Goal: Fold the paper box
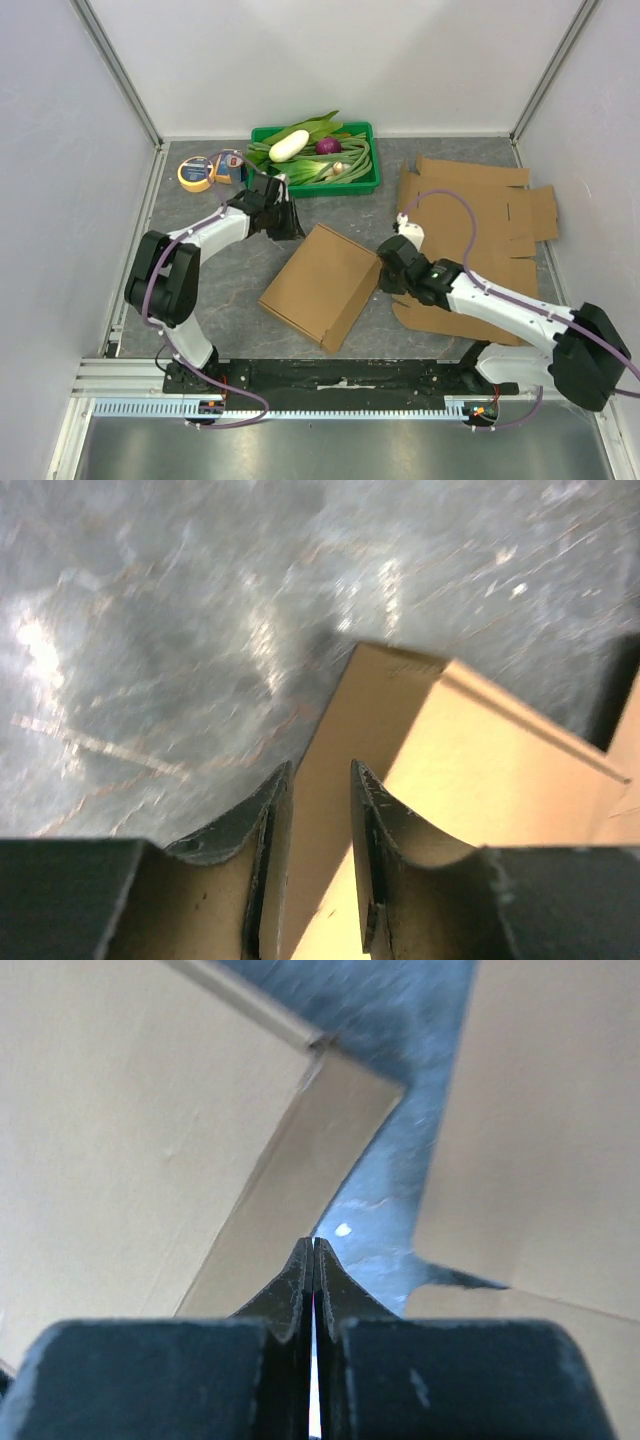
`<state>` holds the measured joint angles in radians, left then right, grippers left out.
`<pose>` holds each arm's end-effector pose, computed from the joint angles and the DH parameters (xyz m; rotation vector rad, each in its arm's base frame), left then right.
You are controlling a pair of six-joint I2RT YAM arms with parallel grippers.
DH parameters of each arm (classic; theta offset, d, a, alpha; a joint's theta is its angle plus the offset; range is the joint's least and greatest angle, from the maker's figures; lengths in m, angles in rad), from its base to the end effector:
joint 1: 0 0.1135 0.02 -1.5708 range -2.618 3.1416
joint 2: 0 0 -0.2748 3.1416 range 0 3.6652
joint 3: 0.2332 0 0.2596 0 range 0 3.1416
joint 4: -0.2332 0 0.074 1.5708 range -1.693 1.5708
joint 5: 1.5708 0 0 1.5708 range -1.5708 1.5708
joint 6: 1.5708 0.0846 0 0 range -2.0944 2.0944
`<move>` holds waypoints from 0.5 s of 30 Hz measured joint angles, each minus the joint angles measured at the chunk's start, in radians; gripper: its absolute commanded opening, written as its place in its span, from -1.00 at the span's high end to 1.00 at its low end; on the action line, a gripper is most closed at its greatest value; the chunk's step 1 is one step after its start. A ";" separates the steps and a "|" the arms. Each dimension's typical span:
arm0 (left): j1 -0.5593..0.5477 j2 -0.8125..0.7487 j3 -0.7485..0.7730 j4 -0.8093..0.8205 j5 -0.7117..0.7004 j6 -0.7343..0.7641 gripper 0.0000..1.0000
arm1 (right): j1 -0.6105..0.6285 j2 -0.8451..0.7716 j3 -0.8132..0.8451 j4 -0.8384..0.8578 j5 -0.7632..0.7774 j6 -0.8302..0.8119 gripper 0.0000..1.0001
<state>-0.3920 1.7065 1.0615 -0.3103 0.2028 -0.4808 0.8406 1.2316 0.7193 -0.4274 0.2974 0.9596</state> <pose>0.3499 -0.1631 0.1538 -0.0314 2.6064 -0.5903 0.1982 0.1843 0.1761 0.2701 2.4825 0.4056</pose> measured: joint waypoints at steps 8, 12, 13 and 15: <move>-0.012 0.105 0.136 -0.015 0.005 0.001 0.37 | -0.193 0.010 0.024 -0.044 -0.020 -0.114 1.00; -0.013 0.173 0.165 -0.032 -0.010 0.001 0.41 | -0.200 0.120 0.065 -0.022 -0.046 -0.147 1.00; -0.014 0.185 0.166 -0.036 -0.011 0.001 0.43 | -0.201 0.145 0.067 -0.007 -0.055 -0.150 1.00; -0.021 0.206 0.168 -0.040 -0.011 0.002 0.47 | -0.201 0.196 0.070 0.036 -0.062 -0.153 1.00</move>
<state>-0.4129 1.9121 1.2293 -0.3508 0.1913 -0.4793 0.6392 1.4277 0.7891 -0.3916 0.2356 0.8066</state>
